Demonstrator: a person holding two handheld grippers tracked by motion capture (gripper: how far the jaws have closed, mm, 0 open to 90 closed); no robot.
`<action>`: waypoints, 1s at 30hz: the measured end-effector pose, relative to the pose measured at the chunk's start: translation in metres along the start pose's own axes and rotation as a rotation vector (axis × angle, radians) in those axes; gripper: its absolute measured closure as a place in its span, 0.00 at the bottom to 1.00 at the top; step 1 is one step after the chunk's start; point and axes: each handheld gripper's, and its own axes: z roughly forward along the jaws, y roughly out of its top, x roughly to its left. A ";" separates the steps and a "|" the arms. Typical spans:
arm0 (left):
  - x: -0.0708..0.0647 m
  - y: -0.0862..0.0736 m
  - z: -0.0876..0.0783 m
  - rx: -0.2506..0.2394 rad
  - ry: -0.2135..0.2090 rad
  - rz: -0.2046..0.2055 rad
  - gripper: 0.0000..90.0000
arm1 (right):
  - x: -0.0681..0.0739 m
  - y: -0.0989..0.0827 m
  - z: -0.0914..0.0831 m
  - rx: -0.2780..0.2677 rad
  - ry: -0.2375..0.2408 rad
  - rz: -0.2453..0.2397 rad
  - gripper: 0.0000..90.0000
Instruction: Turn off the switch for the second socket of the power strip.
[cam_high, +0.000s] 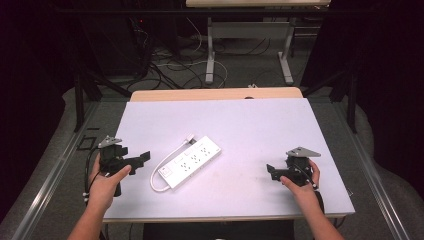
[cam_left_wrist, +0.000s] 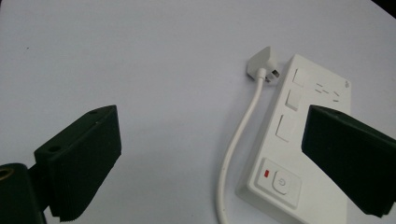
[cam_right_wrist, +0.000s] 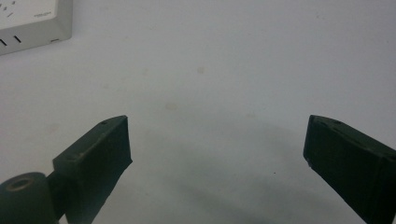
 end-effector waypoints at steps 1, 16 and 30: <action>0.002 -0.001 -0.001 0.003 0.002 0.000 0.04 | 0.000 0.000 0.000 0.000 0.001 0.000 0.08; 0.021 -0.024 0.003 -0.023 0.059 -0.010 0.00 | 0.000 0.000 0.000 0.000 0.001 0.002 0.08; 0.036 -0.040 0.006 -0.033 0.085 -0.029 0.01 | -0.001 -0.001 0.001 0.004 -0.001 0.005 0.08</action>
